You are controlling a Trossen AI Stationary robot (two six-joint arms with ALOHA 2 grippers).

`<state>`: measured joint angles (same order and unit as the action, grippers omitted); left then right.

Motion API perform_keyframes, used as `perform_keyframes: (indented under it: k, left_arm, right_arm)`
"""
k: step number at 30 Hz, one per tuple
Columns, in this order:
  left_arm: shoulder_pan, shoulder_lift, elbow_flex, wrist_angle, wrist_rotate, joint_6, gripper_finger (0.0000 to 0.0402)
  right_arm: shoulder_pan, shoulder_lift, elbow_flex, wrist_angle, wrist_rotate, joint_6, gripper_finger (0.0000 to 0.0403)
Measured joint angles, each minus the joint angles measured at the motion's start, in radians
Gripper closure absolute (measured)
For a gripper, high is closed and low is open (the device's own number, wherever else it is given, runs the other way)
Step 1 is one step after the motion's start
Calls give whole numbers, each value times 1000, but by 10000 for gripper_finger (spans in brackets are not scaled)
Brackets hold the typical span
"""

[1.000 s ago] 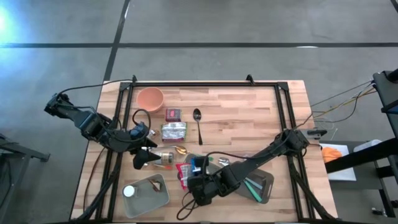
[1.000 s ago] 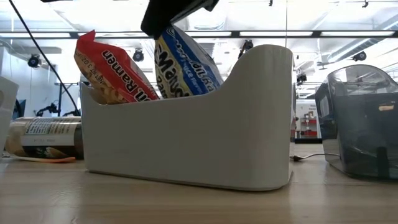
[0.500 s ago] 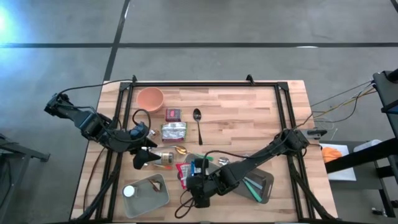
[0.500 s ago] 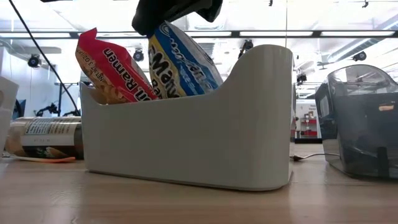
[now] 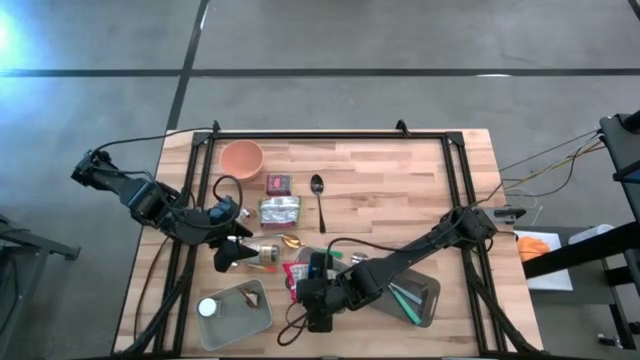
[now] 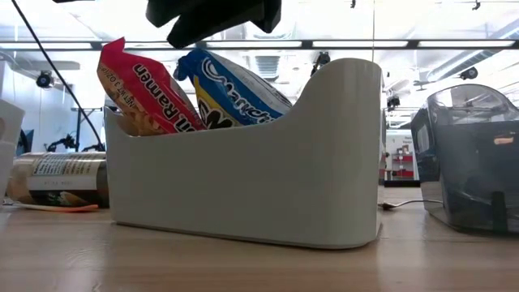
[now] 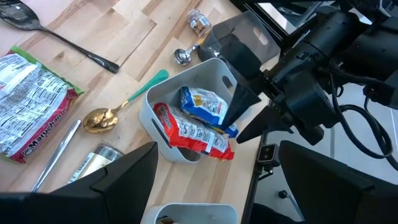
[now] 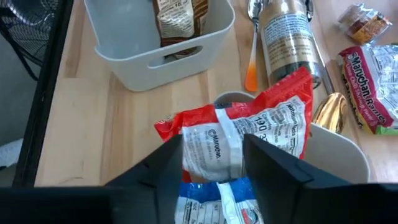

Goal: Pick & Place Food Item
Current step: Put the blue noodle pack into the right gray bin, then put the right brown seasoning bottle into the left gray bin

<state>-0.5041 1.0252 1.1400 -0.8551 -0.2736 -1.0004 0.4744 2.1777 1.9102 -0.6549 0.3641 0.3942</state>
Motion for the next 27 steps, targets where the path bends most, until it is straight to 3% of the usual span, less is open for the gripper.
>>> perform_keyframes:
  k: [7, 15, 27]
  left_arm:
    - [0, 0, 0, 0, 6, -2, 61]
    - [0, 0, 0, -2, 16, -21, 62]
    - [0, 0, 0, -15, 25, 2, 62]
  right_arm:
    - [-6, 2, 25, 43, 19, 1, 187]
    - [-12, -29, 71, 17, 105, 19, 184]
    - [-29, -88, 46, -150, 34, 243, 184]
